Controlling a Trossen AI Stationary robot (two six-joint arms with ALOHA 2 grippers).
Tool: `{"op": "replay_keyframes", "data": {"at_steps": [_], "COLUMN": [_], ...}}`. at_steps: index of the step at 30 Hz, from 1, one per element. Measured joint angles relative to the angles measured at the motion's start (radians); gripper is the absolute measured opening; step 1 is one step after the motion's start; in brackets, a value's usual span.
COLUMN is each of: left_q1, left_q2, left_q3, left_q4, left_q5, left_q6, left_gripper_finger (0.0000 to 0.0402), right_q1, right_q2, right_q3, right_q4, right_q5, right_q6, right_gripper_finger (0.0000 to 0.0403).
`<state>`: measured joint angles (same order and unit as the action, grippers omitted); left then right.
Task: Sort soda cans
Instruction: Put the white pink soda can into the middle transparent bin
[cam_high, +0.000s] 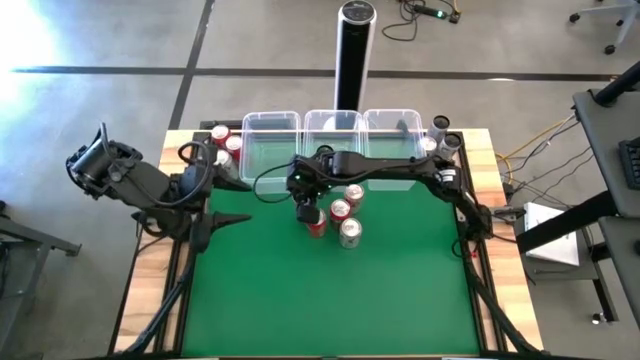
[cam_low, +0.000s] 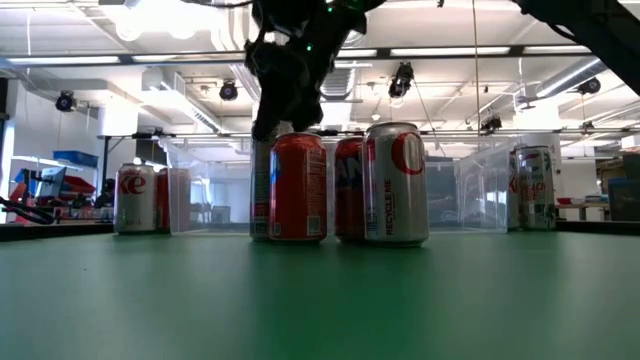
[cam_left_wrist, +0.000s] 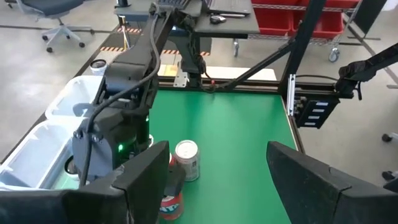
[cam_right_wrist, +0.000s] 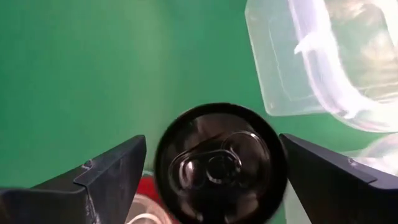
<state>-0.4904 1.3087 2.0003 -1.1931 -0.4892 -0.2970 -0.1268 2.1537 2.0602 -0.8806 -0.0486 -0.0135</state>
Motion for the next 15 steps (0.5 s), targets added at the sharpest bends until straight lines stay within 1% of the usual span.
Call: {"op": "replay_keyframes", "data": {"at_steps": [3, 5, 9, 12, 15], "left_q1": [0.0, 0.0, 0.0, 0.0, 0.0], "left_q2": [0.0, 0.0, 0.0, 0.0, 0.0], "left_q3": [0.0, 0.0, 0.0, 0.0, -0.001], "left_q4": [0.03, 0.07, 0.145, 0.162, 0.162], "left_q5": [-0.036, -0.05, -0.052, -0.052, -0.052], "left_q6": [0.019, 0.051, 0.125, 0.148, 0.156], "left_gripper_finger": [0.0254, 0.0254, 0.0254, 0.0254, 0.0254], "right_q1": [0.0, 0.0, 0.0, 0.0, 0.002], "right_q2": [0.015, 0.02, 0.022, 0.013, -0.012], "right_q3": [-0.001, 0.0, 0.0, 0.01, 0.042], "right_q4": [0.001, 0.009, 0.005, -0.008, -0.02], "right_q5": [0.01, 0.015, 0.015, 0.015, 0.011], "right_q6": [-0.004, -0.005, -0.009, -0.014, -0.024], "right_gripper_finger": [0.0352, 0.0337, 0.0287, 0.0246, 0.0242]}}
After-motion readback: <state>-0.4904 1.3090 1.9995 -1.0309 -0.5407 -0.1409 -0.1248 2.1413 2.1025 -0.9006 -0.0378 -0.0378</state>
